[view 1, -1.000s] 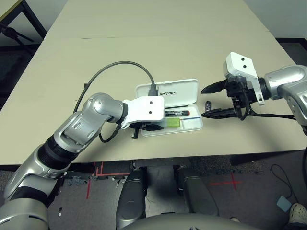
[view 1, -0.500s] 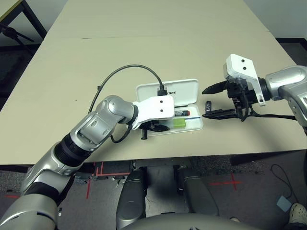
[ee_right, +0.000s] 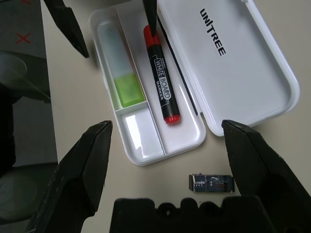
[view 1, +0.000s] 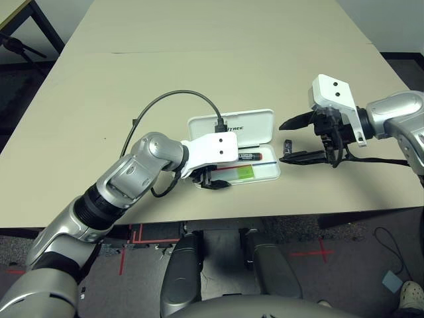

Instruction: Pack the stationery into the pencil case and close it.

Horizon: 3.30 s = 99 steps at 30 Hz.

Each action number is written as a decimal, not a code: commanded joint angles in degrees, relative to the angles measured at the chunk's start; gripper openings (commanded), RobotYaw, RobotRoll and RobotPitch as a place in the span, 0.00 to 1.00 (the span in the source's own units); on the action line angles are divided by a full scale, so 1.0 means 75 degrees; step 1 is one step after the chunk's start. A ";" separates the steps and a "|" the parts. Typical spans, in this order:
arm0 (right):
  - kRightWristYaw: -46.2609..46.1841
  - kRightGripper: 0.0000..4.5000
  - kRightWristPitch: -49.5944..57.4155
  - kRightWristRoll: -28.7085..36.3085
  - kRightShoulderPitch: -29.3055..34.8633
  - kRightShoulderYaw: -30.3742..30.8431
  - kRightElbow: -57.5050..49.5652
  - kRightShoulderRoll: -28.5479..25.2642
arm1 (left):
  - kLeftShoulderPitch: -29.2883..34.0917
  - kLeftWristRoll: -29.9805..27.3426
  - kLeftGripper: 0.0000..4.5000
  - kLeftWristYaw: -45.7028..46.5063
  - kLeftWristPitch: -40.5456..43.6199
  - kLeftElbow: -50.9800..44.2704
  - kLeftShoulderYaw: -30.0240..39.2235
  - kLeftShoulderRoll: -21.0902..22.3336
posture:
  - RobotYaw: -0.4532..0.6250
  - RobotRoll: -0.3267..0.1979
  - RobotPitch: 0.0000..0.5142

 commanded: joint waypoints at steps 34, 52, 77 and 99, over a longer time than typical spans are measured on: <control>-0.8990 1.00 0.7141 -0.0240 0.1402 -0.3027 -0.3736 0.4236 | 0.1166 -0.2059 0.99 -0.1620 -0.2169 -0.0597 0.2841 0.1655 | 0.33 0.62 0.47; -1.1384 1.00 0.7141 0.0735 0.1923 -0.3620 -0.3754 0.5788 | 0.0806 -0.2543 0.99 -0.1241 -0.1624 -0.0741 0.2979 0.1539 | 0.35 0.62 0.47; -1.1721 1.00 0.7141 0.1292 0.1858 -0.3542 -0.2313 0.5694 | 0.1016 -0.2536 0.99 -0.0804 -0.1340 -0.1176 0.2983 0.1588 | 0.40 0.62 0.43; -1.1708 0.07 0.7141 0.1928 0.1858 -0.3362 -0.2263 0.5287 | 0.0996 -0.2488 1.00 -0.0785 -0.1292 -0.1130 0.2915 0.1607 | 0.40 0.62 0.45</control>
